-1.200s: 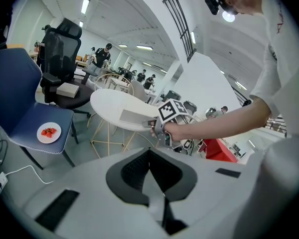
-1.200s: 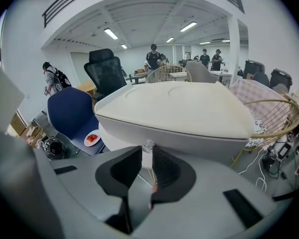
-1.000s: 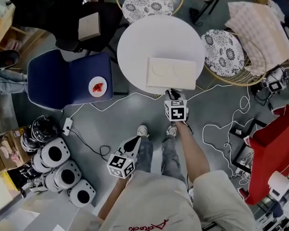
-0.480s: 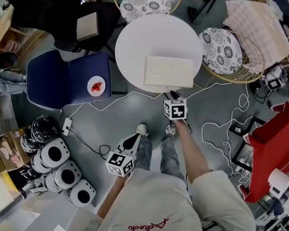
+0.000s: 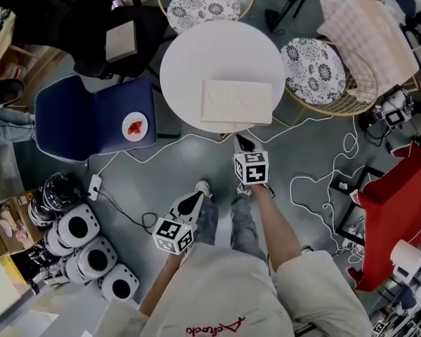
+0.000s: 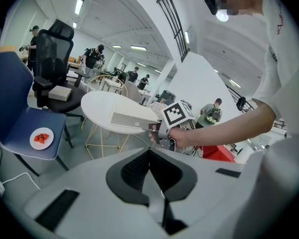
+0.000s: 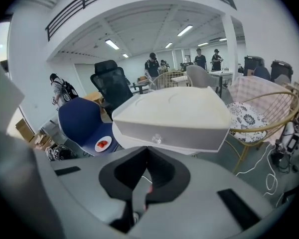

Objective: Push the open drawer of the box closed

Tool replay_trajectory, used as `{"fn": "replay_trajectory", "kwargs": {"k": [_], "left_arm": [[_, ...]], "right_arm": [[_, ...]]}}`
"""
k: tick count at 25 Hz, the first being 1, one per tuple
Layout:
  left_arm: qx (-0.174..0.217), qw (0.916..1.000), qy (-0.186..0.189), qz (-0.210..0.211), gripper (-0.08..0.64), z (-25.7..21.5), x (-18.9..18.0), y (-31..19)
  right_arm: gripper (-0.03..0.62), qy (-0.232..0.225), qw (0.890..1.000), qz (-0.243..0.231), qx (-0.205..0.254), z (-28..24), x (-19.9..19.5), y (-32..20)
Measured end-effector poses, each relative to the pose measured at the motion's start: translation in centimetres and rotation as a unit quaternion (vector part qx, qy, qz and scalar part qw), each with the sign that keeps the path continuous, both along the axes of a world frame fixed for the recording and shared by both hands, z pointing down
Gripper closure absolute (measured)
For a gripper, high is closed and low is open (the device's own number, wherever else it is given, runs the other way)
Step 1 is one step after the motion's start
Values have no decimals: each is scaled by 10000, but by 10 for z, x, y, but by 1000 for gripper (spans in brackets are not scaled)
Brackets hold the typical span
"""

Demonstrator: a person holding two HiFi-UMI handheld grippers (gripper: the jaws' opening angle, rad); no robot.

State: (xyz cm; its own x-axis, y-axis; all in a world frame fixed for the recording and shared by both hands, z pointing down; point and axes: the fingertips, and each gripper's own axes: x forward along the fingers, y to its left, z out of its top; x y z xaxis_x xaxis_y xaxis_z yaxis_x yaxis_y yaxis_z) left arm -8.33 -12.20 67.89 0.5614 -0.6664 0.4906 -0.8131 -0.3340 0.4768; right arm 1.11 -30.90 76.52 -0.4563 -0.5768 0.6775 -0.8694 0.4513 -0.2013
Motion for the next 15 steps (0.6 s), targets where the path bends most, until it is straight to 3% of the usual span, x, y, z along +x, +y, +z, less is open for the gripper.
{"fn": "replay_trajectory", "kwargs": {"k": [8, 15], "left_arm": [[322, 9993, 27, 203, 548, -22, 15, -15], [970, 9945, 53, 391, 548, -76, 31, -44]], "right_arm": [[575, -432, 9963, -51, 735, -75, -8, 1], [575, -693, 9843, -106, 1622, -177, -4, 24]]}}
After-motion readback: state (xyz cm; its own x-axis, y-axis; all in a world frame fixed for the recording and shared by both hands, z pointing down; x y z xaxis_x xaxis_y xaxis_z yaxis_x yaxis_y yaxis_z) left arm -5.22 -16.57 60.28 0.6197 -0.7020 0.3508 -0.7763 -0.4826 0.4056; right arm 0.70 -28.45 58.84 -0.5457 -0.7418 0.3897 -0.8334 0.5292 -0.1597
